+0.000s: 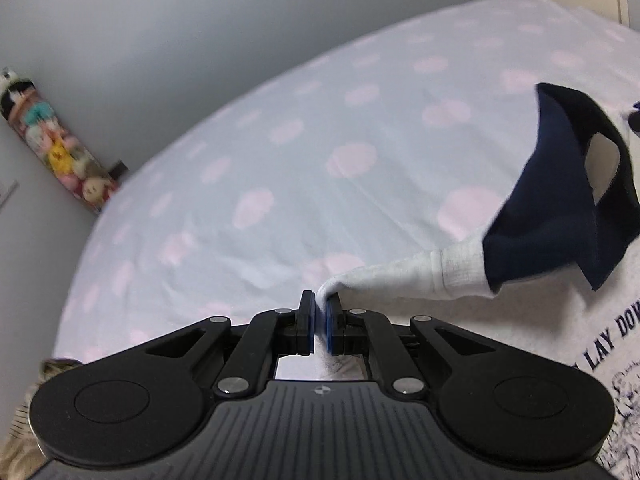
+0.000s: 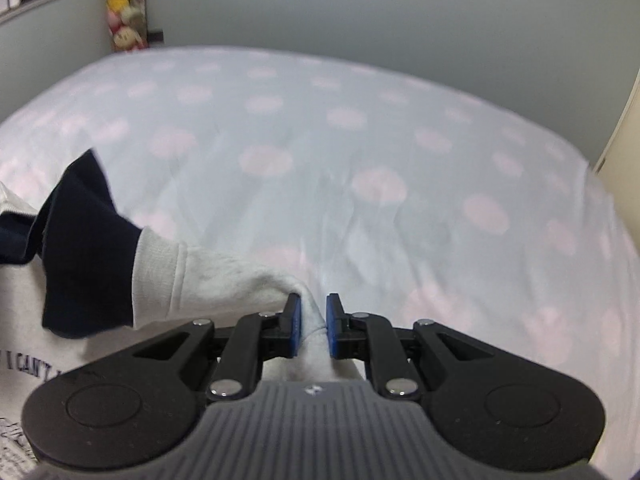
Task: Fold clothes
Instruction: 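Lift the grey sweatshirt with both grippers and shake it out in the air, then lay the sweatshirt flat on the bed and open both grippers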
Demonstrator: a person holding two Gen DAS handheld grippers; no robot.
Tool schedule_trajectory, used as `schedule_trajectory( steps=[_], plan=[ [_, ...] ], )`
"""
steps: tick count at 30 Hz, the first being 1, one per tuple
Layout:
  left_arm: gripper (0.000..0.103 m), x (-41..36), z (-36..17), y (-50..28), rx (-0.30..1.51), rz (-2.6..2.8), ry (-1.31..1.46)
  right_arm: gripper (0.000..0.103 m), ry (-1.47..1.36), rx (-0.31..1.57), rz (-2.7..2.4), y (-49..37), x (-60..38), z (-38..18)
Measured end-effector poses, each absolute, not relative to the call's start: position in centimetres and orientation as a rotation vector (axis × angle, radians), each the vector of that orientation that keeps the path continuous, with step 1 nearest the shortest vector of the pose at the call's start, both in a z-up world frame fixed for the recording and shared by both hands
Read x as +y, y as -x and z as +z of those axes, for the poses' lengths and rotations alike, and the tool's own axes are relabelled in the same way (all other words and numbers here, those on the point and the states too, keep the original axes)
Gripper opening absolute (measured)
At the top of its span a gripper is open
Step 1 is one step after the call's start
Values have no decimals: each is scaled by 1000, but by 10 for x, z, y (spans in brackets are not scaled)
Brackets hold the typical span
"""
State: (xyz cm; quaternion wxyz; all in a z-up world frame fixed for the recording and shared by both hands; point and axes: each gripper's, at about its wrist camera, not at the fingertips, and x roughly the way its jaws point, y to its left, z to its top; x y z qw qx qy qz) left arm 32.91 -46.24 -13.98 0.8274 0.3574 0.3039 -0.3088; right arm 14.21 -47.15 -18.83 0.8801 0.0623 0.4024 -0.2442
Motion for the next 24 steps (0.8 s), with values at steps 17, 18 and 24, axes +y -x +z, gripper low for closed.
schedule_trajectory(
  steps=[17,18,24],
  plan=[
    [9,-463,-186,-342,829,-627,-575,23,-360,877,-494,-165,-517,-254],
    [11,-466,-185,-346,837,-628,-557,23,-366,884,-501,-168,-517,-253],
    [35,-413,-135,-328,793,-641,-408,54,-366,800,-527,-141,-504,-215]
  ],
)
